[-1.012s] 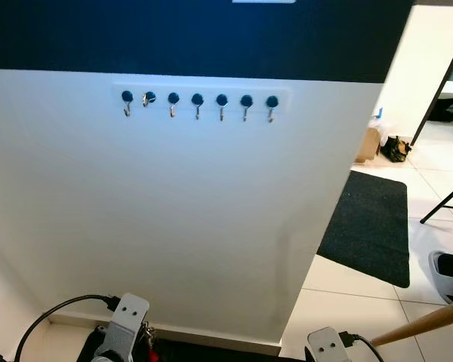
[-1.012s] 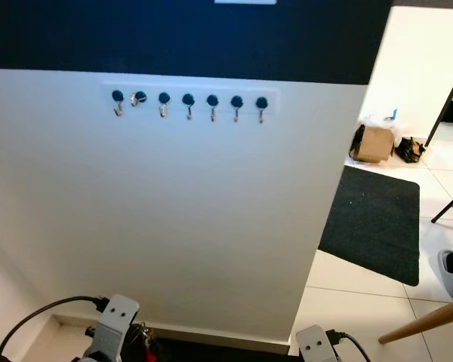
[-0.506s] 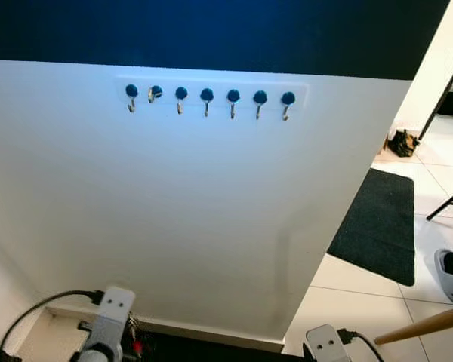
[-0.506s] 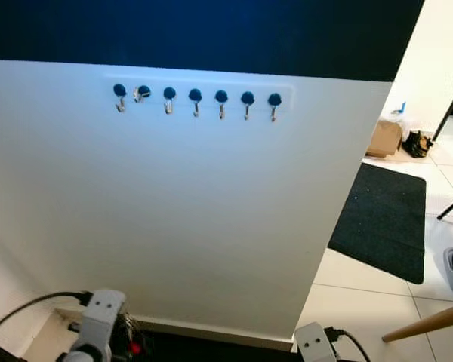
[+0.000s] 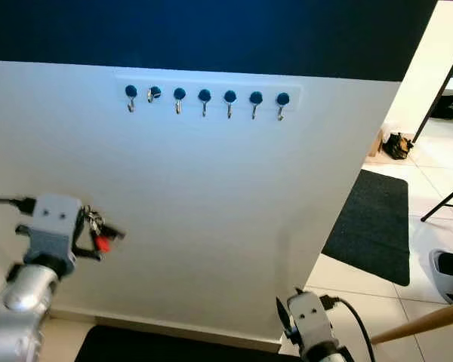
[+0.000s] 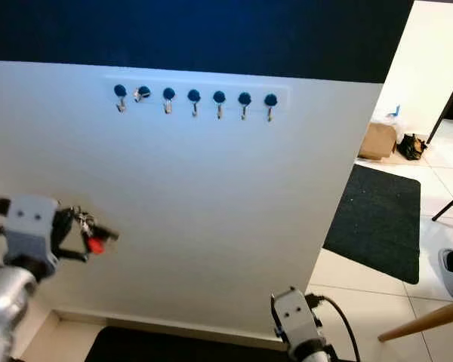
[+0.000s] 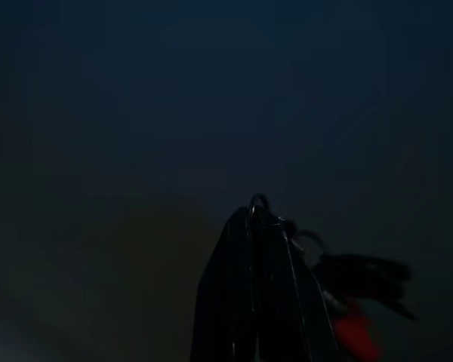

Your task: Hang keys on a hook

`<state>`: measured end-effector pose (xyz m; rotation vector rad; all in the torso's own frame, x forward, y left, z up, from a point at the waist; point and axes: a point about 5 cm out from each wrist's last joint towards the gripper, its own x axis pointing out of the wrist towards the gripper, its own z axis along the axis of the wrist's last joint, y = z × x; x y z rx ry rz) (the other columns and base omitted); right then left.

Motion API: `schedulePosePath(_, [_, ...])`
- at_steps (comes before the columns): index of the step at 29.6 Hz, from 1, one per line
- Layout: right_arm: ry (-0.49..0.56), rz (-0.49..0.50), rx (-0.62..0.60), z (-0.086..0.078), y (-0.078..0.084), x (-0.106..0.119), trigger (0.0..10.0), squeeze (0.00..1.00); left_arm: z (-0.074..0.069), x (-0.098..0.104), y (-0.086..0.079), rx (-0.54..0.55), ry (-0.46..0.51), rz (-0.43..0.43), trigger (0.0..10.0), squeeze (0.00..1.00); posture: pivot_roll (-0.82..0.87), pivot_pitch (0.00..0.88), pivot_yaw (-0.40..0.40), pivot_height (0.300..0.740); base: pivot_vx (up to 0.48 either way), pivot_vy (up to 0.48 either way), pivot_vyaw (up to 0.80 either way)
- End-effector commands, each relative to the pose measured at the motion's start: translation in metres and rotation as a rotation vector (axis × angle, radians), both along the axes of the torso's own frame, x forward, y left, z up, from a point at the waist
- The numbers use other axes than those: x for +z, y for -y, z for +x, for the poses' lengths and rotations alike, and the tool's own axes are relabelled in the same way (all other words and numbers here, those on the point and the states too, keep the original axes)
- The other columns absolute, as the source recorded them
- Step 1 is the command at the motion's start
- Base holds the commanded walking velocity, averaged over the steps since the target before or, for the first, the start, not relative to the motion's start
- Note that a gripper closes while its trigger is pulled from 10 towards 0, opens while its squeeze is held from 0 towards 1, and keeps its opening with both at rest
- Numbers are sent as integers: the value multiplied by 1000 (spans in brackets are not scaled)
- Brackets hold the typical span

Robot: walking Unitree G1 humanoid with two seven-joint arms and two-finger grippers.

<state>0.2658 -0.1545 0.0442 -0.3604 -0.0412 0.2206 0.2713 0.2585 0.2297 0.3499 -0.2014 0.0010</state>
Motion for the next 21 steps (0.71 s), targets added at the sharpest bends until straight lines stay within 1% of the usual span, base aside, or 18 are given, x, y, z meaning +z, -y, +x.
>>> schedulePosePath(1, [0,7,20,1,-5,3,10000,0,-4,12,3,-76,-19,3,10000,0,92,147,20,740,0,0,0])
schedulePosePath(2, [20,12,36,4,-9,10,10000,0,-5,21,8,-166,-51,-13,10000,0,93,145,17,740,0,0,0])
schedulePosePath(3, [20,12,36,4,-9,10,10000,0,-5,21,8,-166,-51,-13,10000,0,93,145,17,740,0,0,0])
schedulePosePath(4, [25,17,37,6,-9,12,10000,0,-5,24,10,-199,-57,-34,10000,0,94,144,17,740,0,0,0])
schedulePosePath(5, [30,25,37,8,-10,15,10000,0,1,28,17,-237,-78,-102,10000,0,91,142,15,740,0,0,0])
schedulePosePath(6, [30,25,37,8,-10,15,10000,0,1,28,17,-237,-78,-102,10000,0,91,142,15,740,0,0,0])
schedulePosePath(8, [33,28,37,9,-10,17,10000,0,10,34,24,-234,-54,-143,10000,0,89,142,14,740,0,0,0])
schedulePosePath(9, [33,28,37,9,-10,17,10000,0,10,34,24,-234,-54,-143,10000,0,89,142,14,740,0,0,0])
schedulePosePath(10, [37,31,39,9,-10,19,10000,0,18,44,32,-218,-6,-189,10000,0,83,141,15,740,0,0,0])
schedulePosePath(12, [40,42,38,8,-11,22,10000,0,23,52,40,-244,17,-224,10000,0,78,141,16,740,0,0,0])
schedulePosePath(13, [40,42,38,8,-11,22,10000,0,23,52,40,-244,17,-224,10000,0,78,141,16,740,0,0,0])
schedulePosePath(14, [45,46,39,8,-12,24,10000,0,29,60,49,-265,34,-256,10000,0,69,139,18,740,0,0,0])
schedulePosePath(16, [47,51,38,8,-13,26,10000,0,31,67,55,-296,31,-273,10000,0,59,134,22,740,0,0,0])
schedulePosePath(18, [50,55,33,9,-13,28,10000,0,32,79,63,-361,49,-332,10000,0,54,132,28,740,0,0,0])
schedulePosePath(19, [50,55,33,9,-13,28,10000,0,32,79,63,-361,49,-332,10000,0,54,132,28,740,0,0,0])
schedulePosePath(21, [49,58,22,10,-12,28,10000,0,29,89,67,-419,75,-358,10000,0,53,127,30,740,0,0,0])
